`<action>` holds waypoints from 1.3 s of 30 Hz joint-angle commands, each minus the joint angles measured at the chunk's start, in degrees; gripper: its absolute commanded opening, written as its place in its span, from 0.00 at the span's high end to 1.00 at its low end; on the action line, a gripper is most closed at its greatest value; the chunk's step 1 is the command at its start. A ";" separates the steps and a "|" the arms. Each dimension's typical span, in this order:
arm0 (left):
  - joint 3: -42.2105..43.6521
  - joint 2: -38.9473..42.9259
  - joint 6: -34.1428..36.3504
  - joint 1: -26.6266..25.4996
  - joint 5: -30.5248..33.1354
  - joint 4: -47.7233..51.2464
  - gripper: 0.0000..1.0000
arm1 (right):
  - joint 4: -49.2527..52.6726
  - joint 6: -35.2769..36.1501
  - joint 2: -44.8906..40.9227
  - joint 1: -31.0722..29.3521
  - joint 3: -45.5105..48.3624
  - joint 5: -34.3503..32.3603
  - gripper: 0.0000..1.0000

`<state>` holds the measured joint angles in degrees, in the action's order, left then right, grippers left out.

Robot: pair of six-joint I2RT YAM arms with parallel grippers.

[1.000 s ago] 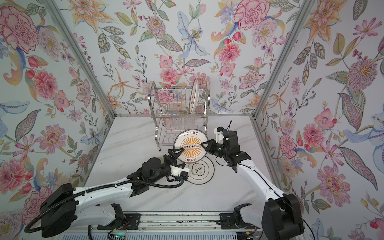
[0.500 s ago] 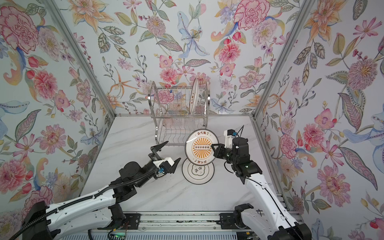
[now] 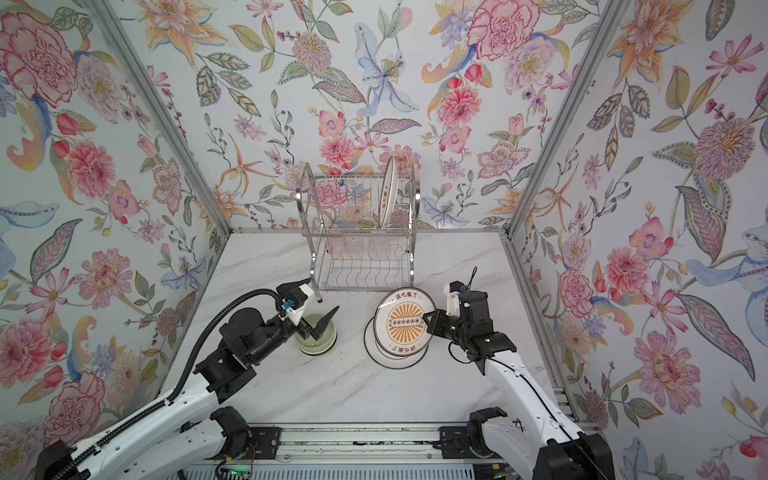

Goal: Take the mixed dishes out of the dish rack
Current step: 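Open the left gripper and withdraw while right lowers sunburst plate onto white plate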

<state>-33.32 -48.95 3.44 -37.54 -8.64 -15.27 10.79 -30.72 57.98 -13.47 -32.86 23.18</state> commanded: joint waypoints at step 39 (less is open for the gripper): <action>-15.95 -13.04 -7.99 4.47 -13.45 4.96 0.01 | -4.39 -4.96 12.68 0.84 3.19 7.08 0.76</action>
<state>-46.78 -61.12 -3.73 -33.69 -20.73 -8.40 4.91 -36.99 69.80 -12.88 -28.03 30.02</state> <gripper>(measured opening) 0.993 0.230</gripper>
